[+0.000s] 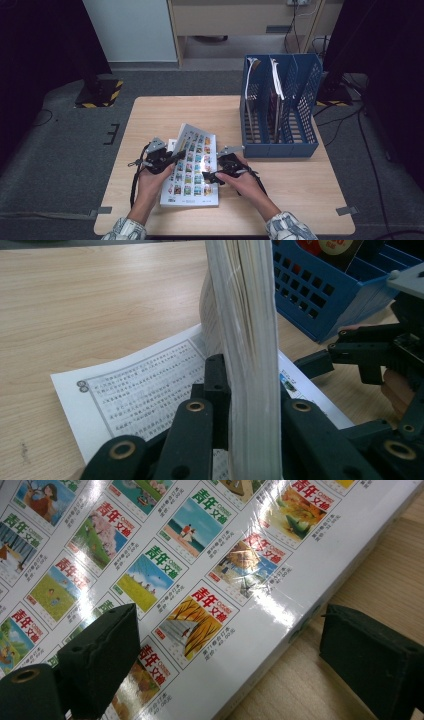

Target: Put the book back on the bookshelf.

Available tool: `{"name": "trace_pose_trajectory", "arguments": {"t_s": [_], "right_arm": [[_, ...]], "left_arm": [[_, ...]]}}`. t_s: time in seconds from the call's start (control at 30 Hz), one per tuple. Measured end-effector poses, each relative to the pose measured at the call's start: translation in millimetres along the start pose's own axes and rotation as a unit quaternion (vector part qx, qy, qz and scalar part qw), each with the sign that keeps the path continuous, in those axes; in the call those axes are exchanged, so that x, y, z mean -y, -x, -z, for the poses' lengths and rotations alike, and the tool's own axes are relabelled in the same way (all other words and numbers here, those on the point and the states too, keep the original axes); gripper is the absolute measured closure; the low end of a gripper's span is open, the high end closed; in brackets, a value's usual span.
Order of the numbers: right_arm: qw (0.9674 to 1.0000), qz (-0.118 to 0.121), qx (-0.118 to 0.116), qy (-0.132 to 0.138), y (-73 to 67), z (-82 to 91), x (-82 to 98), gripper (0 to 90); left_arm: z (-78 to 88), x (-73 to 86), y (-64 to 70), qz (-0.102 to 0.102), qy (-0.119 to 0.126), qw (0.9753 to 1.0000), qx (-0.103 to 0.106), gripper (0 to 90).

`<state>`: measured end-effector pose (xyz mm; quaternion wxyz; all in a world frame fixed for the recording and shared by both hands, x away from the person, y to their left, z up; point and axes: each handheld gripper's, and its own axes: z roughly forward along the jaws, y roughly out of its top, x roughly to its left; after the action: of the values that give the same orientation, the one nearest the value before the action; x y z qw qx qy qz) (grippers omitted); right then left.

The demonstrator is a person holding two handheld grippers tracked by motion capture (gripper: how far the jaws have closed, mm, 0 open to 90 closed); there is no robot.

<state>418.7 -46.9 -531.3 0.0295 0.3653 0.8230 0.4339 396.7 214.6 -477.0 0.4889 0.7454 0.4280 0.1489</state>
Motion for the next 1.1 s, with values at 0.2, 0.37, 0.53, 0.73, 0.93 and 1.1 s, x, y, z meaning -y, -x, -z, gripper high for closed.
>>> {"name": "trace_pose_trajectory", "arguments": {"t_s": [0.2, 0.37, 0.53, 0.73, 0.93, 1.1], "right_arm": [[0.9997, -0.018, -0.015, 0.001, 6.2, -3.9, -3.8, 7.6], [0.9993, -0.024, -0.028, 0.002, 8.5, -4.6, -4.8, 6.7], [0.9990, -0.028, -0.034, 0.002, 9.0, -5.5, -4.8, 6.8], [0.9983, -0.031, -0.048, -0.001, 9.4, -9.6, -4.9, 7.9], [0.9986, -0.030, -0.043, -0.004, 6.7, -11.0, -6.1, 7.0], [0.9993, -0.016, -0.032, -0.005, 5.3, -11.7, -5.5, 7.0]], "left_arm": [[3.0, -1.8, 1.5, -0.002, 0.009, 0.9999, 0.006, 80.3], [6.2, -3.2, 2.5, -0.004, 0.016, 0.9998, 0.010, 80.3], [7.0, -3.4, 2.1, -0.004, 0.017, 0.9998, 0.013, 80.3], [5.1, -2.3, 0.5, 0.002, 0.017, 0.9997, 0.017, 80.3], [3.3, -0.3, -3.7, 0.013, 0.010, 0.9998, 0.012, 80.0], [-2.4, 5.9, -13.4, 0.023, -0.014, 0.9996, -0.002, 79.1]]}}
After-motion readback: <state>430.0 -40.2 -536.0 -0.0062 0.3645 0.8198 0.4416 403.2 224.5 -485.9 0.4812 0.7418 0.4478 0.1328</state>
